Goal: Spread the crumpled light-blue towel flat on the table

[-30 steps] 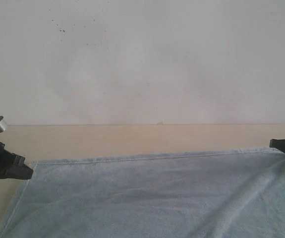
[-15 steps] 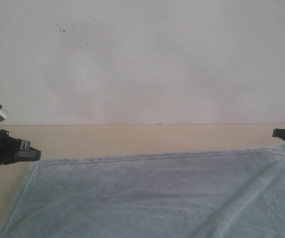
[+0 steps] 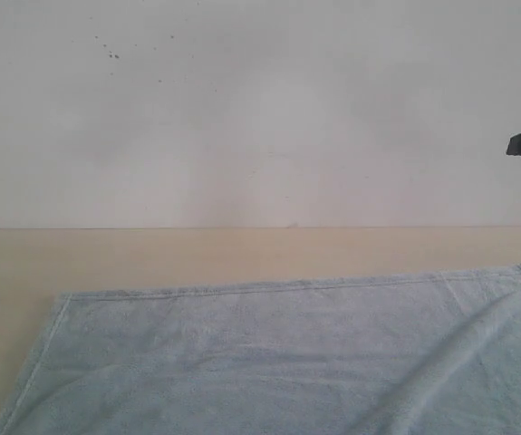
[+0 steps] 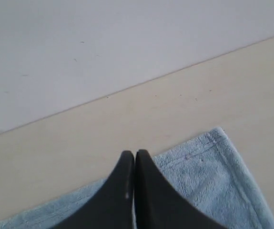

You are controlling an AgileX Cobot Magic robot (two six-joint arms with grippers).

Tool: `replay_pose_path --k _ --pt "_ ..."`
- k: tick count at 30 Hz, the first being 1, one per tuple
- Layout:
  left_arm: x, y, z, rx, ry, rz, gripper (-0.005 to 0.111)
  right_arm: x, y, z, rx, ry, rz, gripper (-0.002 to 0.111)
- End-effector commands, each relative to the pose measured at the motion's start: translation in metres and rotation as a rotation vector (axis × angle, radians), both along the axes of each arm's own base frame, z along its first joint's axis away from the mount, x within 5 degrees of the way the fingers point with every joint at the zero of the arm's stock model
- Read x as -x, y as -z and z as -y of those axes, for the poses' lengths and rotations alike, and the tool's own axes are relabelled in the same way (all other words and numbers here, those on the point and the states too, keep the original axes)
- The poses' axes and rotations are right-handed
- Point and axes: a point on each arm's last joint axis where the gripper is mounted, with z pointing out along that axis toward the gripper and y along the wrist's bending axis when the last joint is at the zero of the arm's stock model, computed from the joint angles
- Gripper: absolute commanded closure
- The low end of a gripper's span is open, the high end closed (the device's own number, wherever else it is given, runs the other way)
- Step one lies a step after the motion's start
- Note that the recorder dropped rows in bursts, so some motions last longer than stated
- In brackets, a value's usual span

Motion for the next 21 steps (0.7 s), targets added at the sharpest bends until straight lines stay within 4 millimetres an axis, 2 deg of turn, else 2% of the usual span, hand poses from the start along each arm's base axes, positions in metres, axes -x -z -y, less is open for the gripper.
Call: replay_pose_path --k 1,3,6,10,13,16,19,21 --pt "0.074 0.012 -0.004 0.026 -0.273 0.097 0.103 0.069 -0.027 -0.028 0.111 0.056 0.180 0.108" --pt "0.113 0.015 -0.003 -0.014 -0.337 0.158 0.103 0.117 -0.028 -0.039 0.209 0.086 0.293 0.108" --pt "0.167 0.015 0.004 -0.063 -0.355 0.268 0.103 0.175 -0.036 -0.047 0.277 0.102 0.472 0.108" --pt "0.217 -0.005 0.021 -0.036 -0.288 0.493 0.103 0.232 -0.043 -0.051 0.225 0.046 0.600 0.108" --pt "0.246 -0.023 0.034 -0.089 -0.197 0.652 0.103 0.262 -0.048 -0.057 0.188 -0.077 0.624 0.108" --pt "0.271 -0.033 0.042 -0.279 -0.115 0.772 0.103 0.284 -0.048 -0.065 0.242 -0.246 0.609 0.108" --pt "0.289 -0.031 0.050 -0.478 -0.019 0.787 0.103 0.300 -0.048 -0.070 0.316 -0.358 0.622 0.108" --pt "0.290 -0.024 0.055 -0.470 0.043 0.716 0.103 0.305 -0.048 -0.071 0.333 -0.388 0.632 0.108"
